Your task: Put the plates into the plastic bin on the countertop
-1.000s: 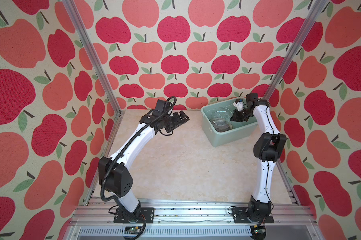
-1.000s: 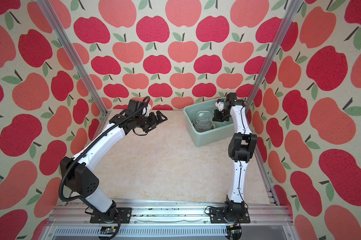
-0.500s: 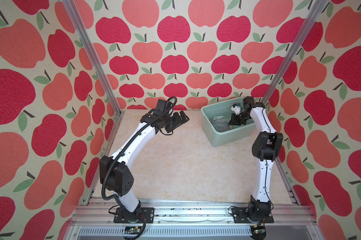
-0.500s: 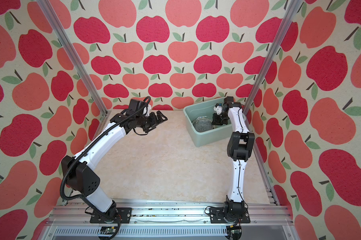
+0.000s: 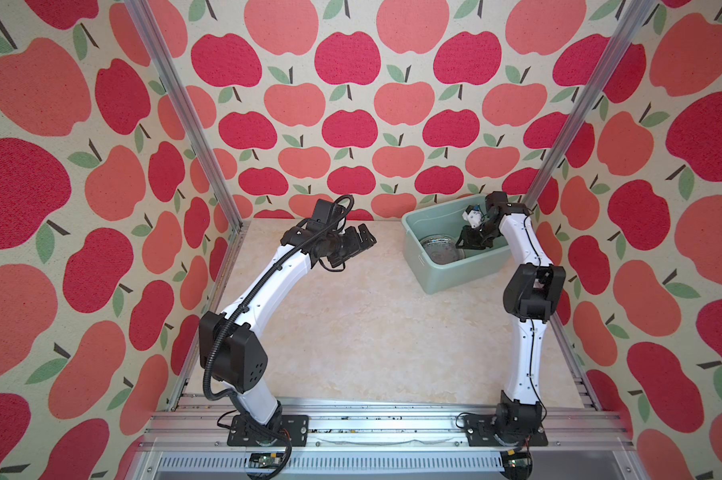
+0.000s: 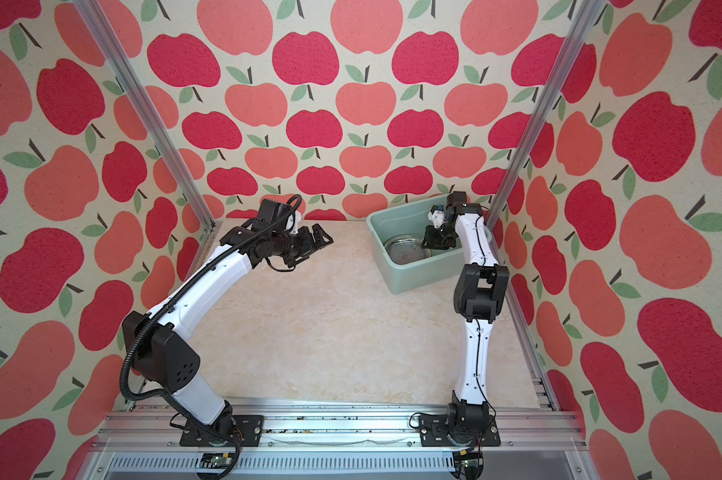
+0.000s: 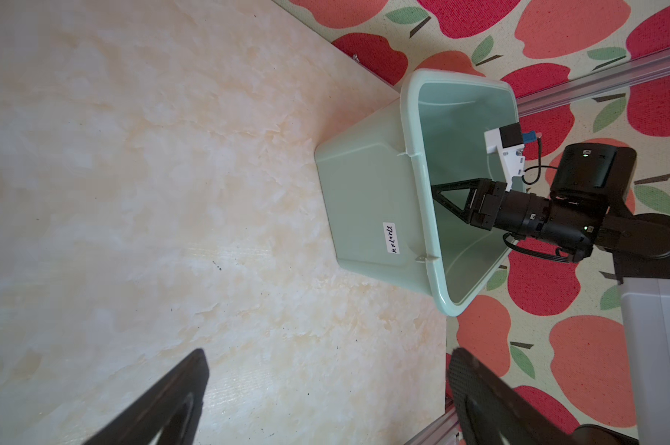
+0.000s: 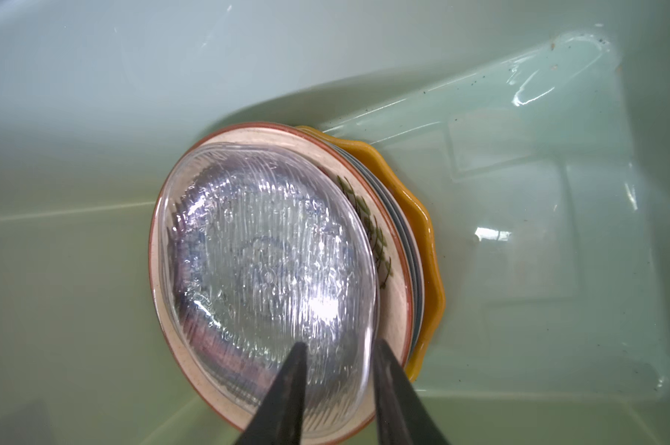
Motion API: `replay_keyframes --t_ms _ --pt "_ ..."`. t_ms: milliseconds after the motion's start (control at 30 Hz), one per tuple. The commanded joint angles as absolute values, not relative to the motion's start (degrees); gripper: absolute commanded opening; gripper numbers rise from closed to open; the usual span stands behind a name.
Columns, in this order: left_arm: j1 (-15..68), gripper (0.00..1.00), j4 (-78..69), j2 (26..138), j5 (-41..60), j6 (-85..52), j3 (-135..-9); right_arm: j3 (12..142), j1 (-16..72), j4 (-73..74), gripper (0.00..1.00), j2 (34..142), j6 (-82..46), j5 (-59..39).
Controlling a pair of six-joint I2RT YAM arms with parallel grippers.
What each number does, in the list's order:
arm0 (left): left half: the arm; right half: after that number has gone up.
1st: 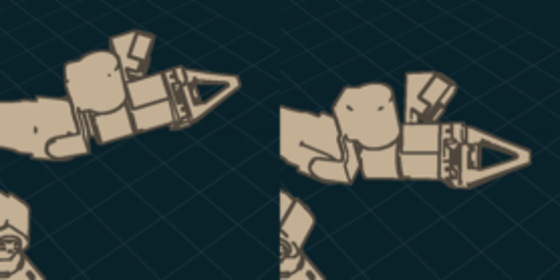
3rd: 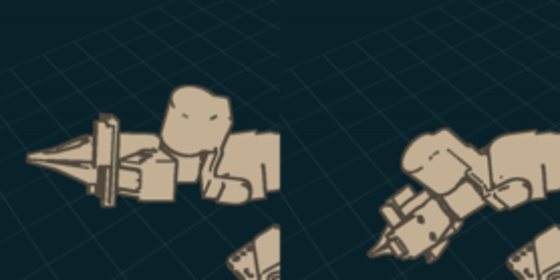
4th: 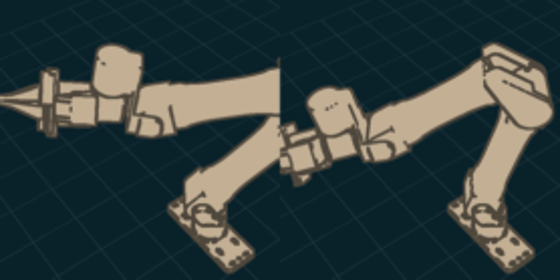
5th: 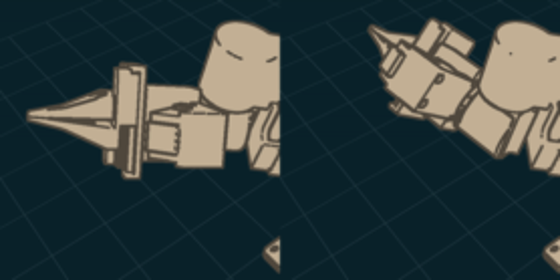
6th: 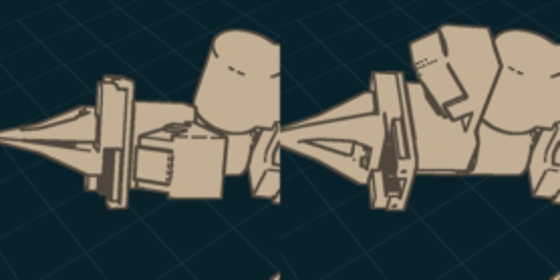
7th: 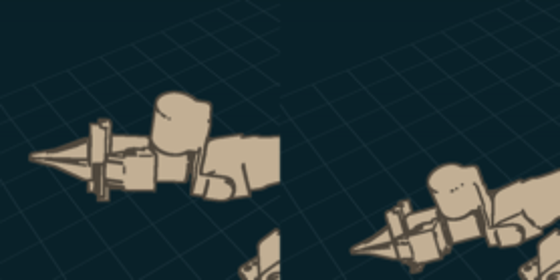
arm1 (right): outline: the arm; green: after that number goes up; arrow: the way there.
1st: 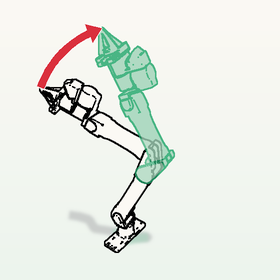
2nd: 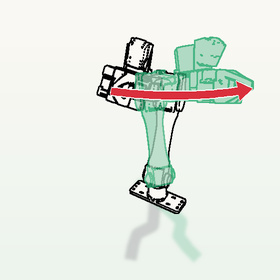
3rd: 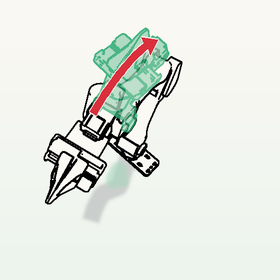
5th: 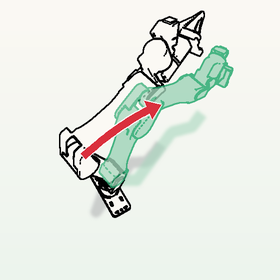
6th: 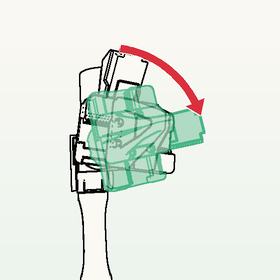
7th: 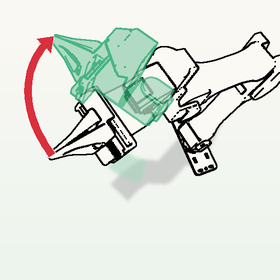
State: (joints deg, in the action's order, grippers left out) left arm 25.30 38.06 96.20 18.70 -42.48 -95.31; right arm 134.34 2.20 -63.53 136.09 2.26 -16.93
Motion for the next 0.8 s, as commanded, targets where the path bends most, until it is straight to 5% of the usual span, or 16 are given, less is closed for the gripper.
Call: replay_keyframes --t_ms 0,333,567,767 --pt "25.1 0.99 41.4 91.6 15.2 -39.4 -96.9 136.2 3.1 -64.5 0.44 129.7 2.3 -14.9" --pt "24.0 0.99 45.3 75.5 2.4 -29.3 -93.2 129.0 6.6 -61.7 0.66 108.6 2.2 -17.8" --pt "17.7 0.99 31.6 51.8 -11.8 -22.1 -70.4 90.6 6.1 -34.7 0.70 74.7 1.9 -16.5" --pt "6.2 0.99 27.6 40.0 -13.6 -21.8 -51.4 55.1 5.4 -15.6 0.76 46.4 5.2 -10.2"
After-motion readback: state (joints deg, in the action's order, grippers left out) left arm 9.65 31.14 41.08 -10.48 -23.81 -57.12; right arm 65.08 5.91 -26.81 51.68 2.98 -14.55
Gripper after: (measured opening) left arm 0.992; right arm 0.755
